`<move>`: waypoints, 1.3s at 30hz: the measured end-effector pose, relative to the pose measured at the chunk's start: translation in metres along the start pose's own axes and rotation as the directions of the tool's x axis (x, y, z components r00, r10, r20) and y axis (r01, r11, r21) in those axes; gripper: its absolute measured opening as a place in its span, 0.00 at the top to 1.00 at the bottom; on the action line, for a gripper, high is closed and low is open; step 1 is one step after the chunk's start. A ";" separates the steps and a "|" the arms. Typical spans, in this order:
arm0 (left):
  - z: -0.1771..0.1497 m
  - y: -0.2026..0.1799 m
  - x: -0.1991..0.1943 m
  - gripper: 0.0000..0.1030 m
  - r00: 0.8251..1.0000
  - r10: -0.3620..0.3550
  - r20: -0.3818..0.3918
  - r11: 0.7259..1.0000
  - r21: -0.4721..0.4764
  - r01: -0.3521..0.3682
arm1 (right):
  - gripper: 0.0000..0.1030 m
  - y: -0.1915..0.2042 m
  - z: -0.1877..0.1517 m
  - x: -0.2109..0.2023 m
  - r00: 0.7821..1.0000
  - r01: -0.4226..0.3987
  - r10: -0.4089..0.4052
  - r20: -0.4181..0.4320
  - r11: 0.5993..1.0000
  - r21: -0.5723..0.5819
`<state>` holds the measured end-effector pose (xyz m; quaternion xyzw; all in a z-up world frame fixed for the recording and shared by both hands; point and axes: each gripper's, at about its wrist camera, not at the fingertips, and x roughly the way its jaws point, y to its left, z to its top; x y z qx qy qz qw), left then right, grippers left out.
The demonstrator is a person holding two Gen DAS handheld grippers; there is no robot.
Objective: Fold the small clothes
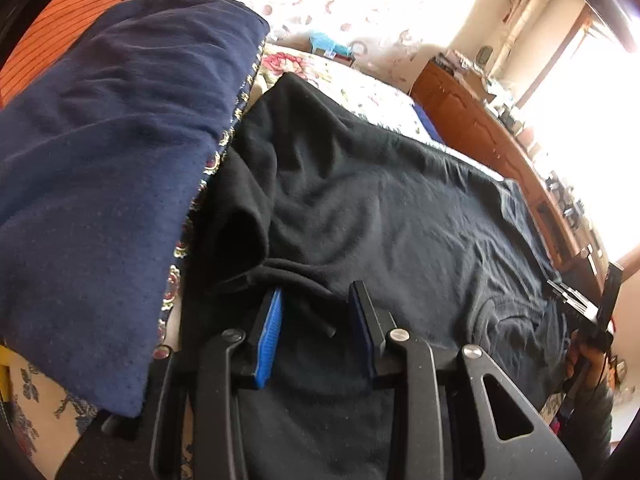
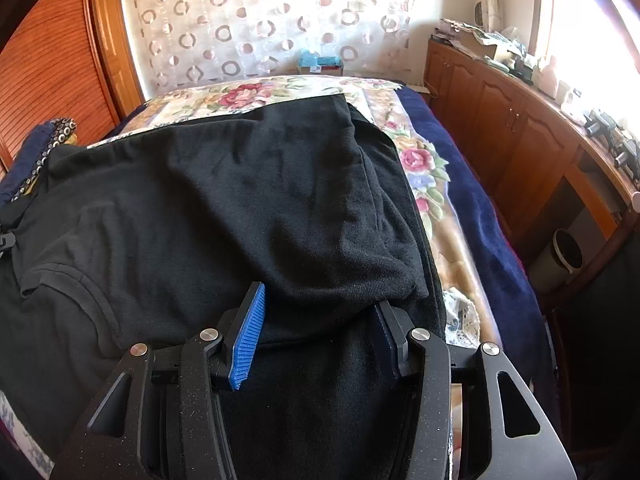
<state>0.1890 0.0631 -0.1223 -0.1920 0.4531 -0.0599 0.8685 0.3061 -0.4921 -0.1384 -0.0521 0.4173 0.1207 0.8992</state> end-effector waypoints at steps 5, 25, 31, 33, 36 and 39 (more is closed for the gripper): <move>-0.004 -0.001 -0.005 0.96 0.998 0.003 0.056 0.999 0.041 -0.005 | 0.51 -0.001 0.000 -0.001 1.000 -0.004 0.004 0.001 1.000 0.007; -0.016 -0.030 -0.055 0.99 0.975 -0.057 0.216 0.984 0.176 0.018 | 0.99 -0.001 0.011 -0.015 0.998 -0.047 0.046 0.051 0.999 0.012; -0.023 -0.039 -0.097 0.99 0.954 -0.108 0.279 0.978 0.202 0.051 | 1.00 -0.006 0.019 -0.063 0.982 -0.078 0.073 0.177 0.997 0.020; -0.027 -0.039 -0.109 0.99 0.950 -0.123 0.286 0.977 0.202 0.066 | 1.00 -0.007 0.021 -0.079 0.976 -0.081 0.077 0.205 0.997 0.013; -0.041 -0.038 -0.129 0.99 0.948 -0.141 0.286 0.973 0.217 0.079 | 1.00 -0.009 0.019 -0.107 0.966 -0.096 0.094 0.239 0.995 -0.003; -0.053 -0.039 -0.138 0.99 0.952 -0.131 0.278 0.972 0.226 0.067 | 1.00 -0.009 0.016 -0.133 0.959 -0.093 0.097 0.267 0.995 -0.026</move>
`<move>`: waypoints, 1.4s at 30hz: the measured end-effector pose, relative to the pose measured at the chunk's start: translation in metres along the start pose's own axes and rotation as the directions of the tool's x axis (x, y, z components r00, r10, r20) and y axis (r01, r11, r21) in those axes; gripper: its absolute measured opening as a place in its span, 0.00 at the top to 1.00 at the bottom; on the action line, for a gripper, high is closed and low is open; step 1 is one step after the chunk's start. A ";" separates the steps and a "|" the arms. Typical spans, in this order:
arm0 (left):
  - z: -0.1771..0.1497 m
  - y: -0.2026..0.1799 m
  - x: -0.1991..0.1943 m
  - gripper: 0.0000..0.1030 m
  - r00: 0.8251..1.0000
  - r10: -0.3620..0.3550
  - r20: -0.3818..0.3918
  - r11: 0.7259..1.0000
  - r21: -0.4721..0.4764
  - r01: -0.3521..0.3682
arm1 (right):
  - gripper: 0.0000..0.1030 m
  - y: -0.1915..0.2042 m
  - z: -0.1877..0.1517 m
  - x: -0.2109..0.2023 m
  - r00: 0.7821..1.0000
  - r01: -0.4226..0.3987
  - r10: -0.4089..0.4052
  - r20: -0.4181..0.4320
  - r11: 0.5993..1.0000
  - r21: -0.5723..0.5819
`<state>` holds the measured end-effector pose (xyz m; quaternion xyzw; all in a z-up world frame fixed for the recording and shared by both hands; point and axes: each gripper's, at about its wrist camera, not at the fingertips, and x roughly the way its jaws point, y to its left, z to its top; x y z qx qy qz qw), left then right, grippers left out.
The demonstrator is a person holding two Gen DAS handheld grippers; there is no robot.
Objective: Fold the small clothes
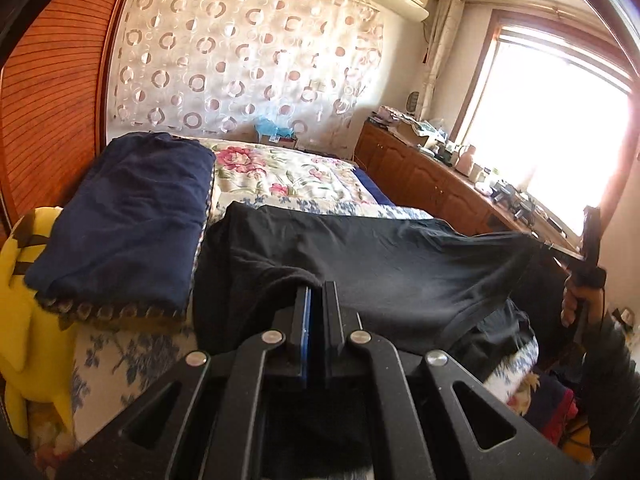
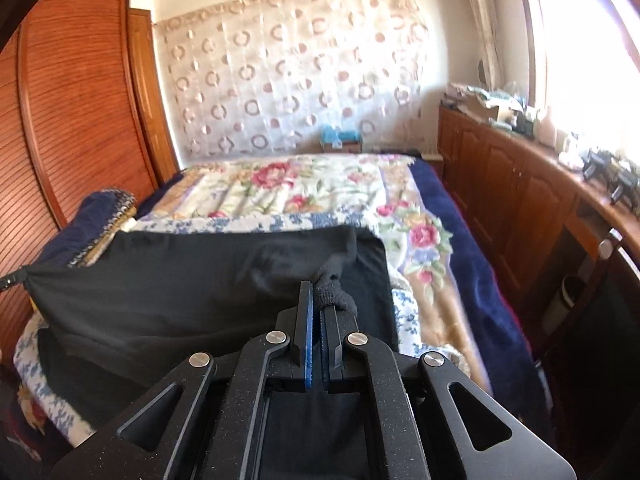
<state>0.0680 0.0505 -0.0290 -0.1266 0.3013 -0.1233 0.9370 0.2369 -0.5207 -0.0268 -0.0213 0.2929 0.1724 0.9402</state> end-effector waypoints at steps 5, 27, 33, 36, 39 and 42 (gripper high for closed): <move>-0.021 -0.004 -0.013 0.99 0.999 0.011 -0.042 1.000 0.012 -0.010 | 1.00 0.001 -0.007 -0.027 1.000 0.008 -0.008 0.004 1.000 -0.022; -0.080 -0.001 -0.024 0.94 0.980 0.151 -0.132 0.988 0.056 -0.144 | 0.97 -0.002 -0.096 0.011 0.979 0.078 -0.086 -0.186 0.996 -0.048; -0.070 0.013 -0.030 0.90 0.978 0.175 -0.110 0.984 0.034 -0.173 | 0.71 0.001 -0.094 0.006 0.981 0.077 -0.085 -0.175 0.996 -0.051; -0.060 0.014 -0.023 0.86 0.980 0.167 -0.109 0.986 0.033 -0.164 | 0.66 0.008 -0.090 0.001 0.985 0.064 -0.072 -0.158 0.996 -0.058; -0.053 0.015 -0.014 0.84 0.982 0.153 -0.113 0.988 0.044 -0.149 | 0.66 0.019 -0.086 -0.002 0.988 0.047 -0.057 -0.141 0.996 -0.077; -0.049 0.021 0.007 0.82 0.974 0.166 -0.157 0.986 0.050 -0.160 | 0.65 0.029 -0.085 -0.002 0.990 0.018 -0.029 -0.135 0.997 -0.079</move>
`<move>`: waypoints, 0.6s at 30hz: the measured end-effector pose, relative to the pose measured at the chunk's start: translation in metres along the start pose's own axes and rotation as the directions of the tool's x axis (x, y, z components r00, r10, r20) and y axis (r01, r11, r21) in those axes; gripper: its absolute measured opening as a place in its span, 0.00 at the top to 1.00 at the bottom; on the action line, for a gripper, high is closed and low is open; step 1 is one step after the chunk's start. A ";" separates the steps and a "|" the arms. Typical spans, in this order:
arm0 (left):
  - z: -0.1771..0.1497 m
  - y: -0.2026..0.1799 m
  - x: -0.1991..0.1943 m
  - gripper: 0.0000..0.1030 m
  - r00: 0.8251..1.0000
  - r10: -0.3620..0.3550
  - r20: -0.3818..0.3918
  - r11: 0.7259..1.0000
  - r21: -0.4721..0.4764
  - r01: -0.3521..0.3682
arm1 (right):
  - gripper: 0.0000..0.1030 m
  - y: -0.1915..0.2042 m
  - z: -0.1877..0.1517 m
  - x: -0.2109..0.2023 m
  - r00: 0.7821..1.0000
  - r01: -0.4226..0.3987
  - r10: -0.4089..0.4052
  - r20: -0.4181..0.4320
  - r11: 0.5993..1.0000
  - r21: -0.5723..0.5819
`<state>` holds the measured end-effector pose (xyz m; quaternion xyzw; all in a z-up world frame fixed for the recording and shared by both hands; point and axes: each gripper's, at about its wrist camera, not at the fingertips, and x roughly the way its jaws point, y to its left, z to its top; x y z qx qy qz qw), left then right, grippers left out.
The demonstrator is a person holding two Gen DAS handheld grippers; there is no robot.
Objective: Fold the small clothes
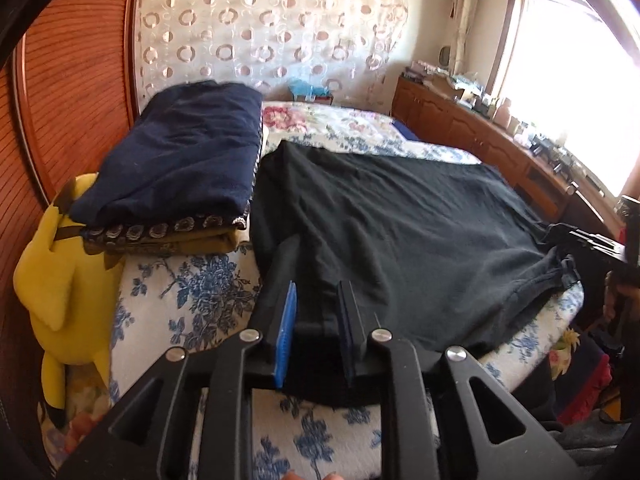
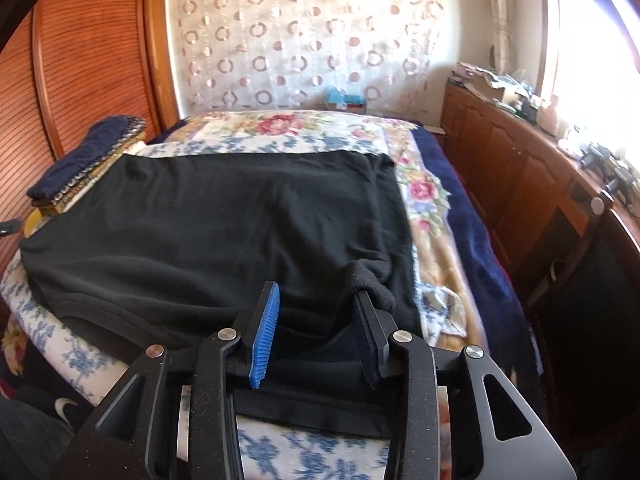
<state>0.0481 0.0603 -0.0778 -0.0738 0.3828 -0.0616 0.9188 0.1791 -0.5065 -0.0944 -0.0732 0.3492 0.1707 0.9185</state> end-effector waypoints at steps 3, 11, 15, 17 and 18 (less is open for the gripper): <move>-0.002 0.007 0.020 0.82 0.998 0.004 -0.064 1.000 -0.013 -0.005 | 0.65 0.009 0.001 0.003 1.000 -0.029 0.029 0.004 1.000 -0.004; -0.019 0.012 0.036 0.77 0.989 0.051 -0.138 0.999 -0.007 -0.052 | 0.65 0.026 0.004 0.011 0.997 -0.071 0.071 0.007 0.997 -0.025; -0.023 0.016 0.035 0.72 0.991 0.044 -0.129 0.998 -0.026 -0.048 | 0.64 0.032 0.005 0.014 0.997 -0.083 0.083 0.004 0.996 -0.033; -0.023 0.017 0.034 0.71 0.991 0.040 -0.127 0.999 -0.020 -0.043 | 0.64 0.033 0.004 0.014 0.996 -0.088 0.088 0.003 0.995 -0.037; -0.024 0.018 0.033 0.70 0.991 0.037 -0.129 0.999 -0.020 -0.040 | 0.64 0.034 0.004 0.015 0.996 -0.091 0.091 0.001 0.995 -0.040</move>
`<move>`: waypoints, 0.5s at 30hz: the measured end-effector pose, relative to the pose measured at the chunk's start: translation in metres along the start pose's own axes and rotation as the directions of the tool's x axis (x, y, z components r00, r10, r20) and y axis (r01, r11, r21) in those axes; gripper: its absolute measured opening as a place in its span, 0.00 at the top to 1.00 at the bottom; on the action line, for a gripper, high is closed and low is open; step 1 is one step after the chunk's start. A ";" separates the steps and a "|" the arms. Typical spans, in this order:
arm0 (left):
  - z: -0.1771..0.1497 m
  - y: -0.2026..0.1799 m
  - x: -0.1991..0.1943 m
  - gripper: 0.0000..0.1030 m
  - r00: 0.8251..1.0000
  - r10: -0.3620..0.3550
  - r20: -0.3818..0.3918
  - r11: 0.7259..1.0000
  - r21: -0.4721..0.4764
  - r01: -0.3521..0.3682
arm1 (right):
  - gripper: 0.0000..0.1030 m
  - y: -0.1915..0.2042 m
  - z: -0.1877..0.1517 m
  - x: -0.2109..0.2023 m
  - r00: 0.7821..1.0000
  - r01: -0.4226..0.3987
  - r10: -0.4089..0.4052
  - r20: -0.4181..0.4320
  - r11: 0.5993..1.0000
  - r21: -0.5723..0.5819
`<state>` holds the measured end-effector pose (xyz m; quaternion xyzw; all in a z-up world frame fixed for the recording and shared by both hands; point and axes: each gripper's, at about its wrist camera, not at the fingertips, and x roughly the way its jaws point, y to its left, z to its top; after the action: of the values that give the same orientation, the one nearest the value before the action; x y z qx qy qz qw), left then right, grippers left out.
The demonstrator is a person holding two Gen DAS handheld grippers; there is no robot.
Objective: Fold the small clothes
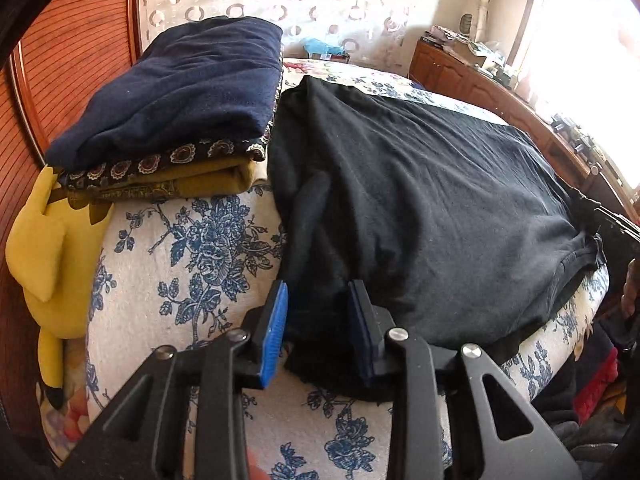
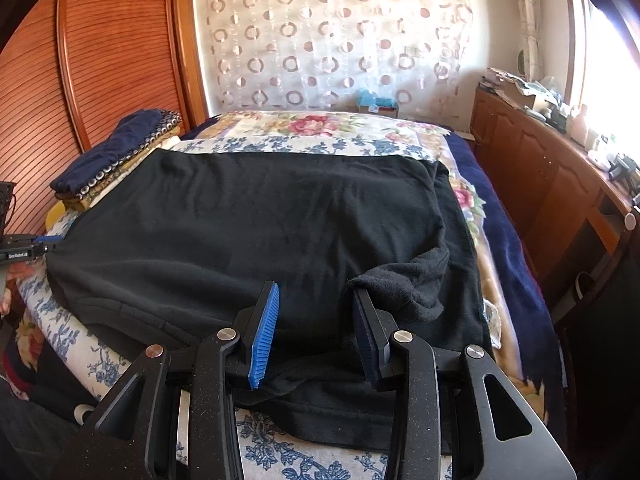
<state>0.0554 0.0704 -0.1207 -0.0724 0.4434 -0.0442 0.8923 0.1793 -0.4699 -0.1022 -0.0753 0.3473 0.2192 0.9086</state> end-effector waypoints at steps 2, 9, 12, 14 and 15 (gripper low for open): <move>0.000 0.000 -0.001 0.70 1.000 -0.002 -0.004 1.000 0.009 0.002 | 0.64 0.000 -0.002 0.001 1.000 -0.003 0.003 -0.005 1.000 -0.002; -0.001 0.001 -0.005 0.70 0.998 -0.010 -0.061 1.000 -0.006 0.009 | 0.64 -0.003 -0.007 0.005 1.000 -0.007 0.007 -0.017 1.000 0.008; 0.000 0.000 -0.003 0.70 0.998 -0.020 -0.059 1.000 0.003 0.021 | 0.64 -0.005 -0.007 0.009 1.000 -0.012 0.012 -0.027 1.000 0.011; 0.002 0.001 -0.001 0.70 0.998 -0.034 -0.058 0.999 0.003 0.035 | 0.64 -0.006 -0.009 0.013 0.999 -0.013 0.013 -0.046 1.000 0.003; 0.004 0.003 0.000 0.70 0.997 -0.047 -0.063 0.999 0.001 0.047 | 0.64 -0.005 -0.010 0.016 0.999 -0.008 0.008 -0.051 1.000 -0.002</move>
<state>0.0588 0.0733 -0.1185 -0.0804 0.4696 -0.0678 0.8766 0.1861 -0.4720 -0.1201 -0.0804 0.3706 0.2214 0.8984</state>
